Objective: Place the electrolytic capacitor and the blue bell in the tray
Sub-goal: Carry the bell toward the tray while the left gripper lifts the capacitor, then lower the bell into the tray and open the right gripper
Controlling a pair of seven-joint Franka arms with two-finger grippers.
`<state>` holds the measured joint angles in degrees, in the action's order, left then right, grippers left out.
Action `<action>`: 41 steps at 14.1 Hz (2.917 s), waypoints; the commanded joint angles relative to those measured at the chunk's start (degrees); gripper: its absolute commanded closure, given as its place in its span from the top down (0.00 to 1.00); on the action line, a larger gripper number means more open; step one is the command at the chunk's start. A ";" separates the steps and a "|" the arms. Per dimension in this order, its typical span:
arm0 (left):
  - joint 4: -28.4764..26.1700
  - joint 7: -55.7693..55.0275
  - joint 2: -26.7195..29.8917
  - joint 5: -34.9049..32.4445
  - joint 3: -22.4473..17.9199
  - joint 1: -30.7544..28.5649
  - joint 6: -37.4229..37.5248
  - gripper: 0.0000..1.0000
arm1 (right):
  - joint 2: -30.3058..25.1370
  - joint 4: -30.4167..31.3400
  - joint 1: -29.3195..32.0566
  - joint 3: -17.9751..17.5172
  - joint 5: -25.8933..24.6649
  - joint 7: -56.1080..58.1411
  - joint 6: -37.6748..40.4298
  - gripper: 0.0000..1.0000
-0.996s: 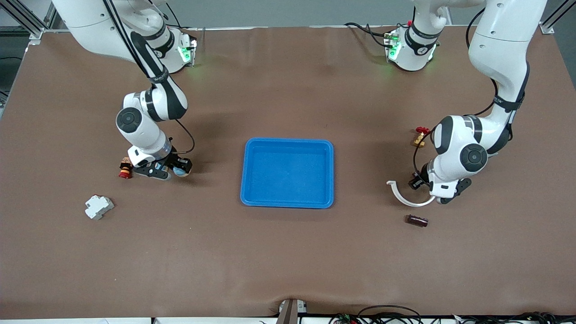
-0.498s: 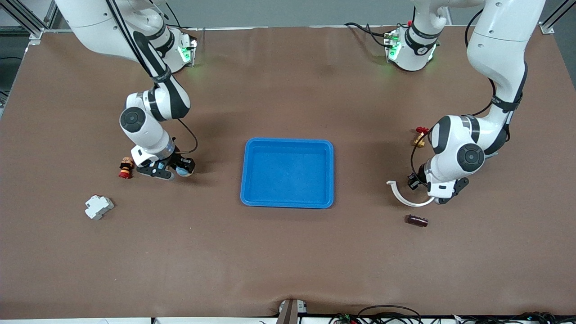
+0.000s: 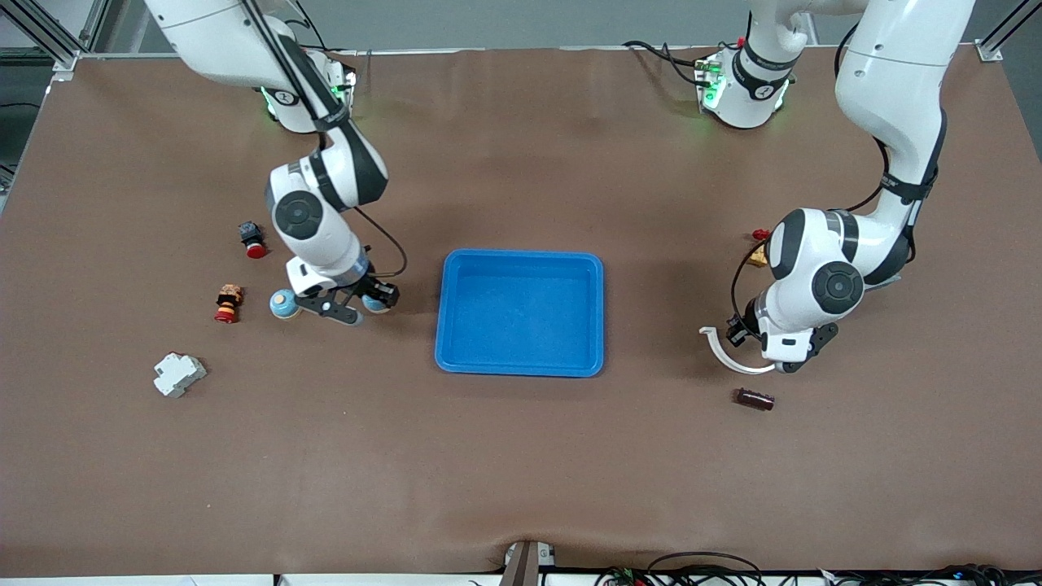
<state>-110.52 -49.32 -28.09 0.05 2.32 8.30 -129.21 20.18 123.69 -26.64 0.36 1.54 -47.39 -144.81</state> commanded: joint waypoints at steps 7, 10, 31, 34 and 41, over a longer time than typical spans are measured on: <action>14.88 -13.68 0.75 0.04 6.02 0.75 15.74 0.04 | 3.45 -9.60 -12.20 0.52 0.66 -21.32 5.86 0.00; 16.29 -19.74 0.66 0.04 8.92 1.18 15.74 0.04 | 8.11 -12.93 -15.19 0.61 0.48 -26.51 5.15 0.00; 17.09 -42.60 -2.85 1.80 9.19 16.56 7.75 0.04 | 14.90 -19.98 -15.38 1.13 -0.22 -29.52 3.74 1.00; 18.14 -45.42 -5.39 1.62 9.11 19.46 3.98 0.04 | 12.35 -21.47 -13.10 1.05 -0.13 -25.50 10.40 1.00; 17.35 -47.36 -9.97 0.74 8.67 22.28 0.45 0.03 | 3.83 -19.02 0.52 1.05 0.13 4.72 20.71 1.00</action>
<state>-94.23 -95.89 -37.34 1.14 11.68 30.22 -128.72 26.92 101.49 -29.23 2.34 1.53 -48.94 -124.38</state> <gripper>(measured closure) 0.661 0.000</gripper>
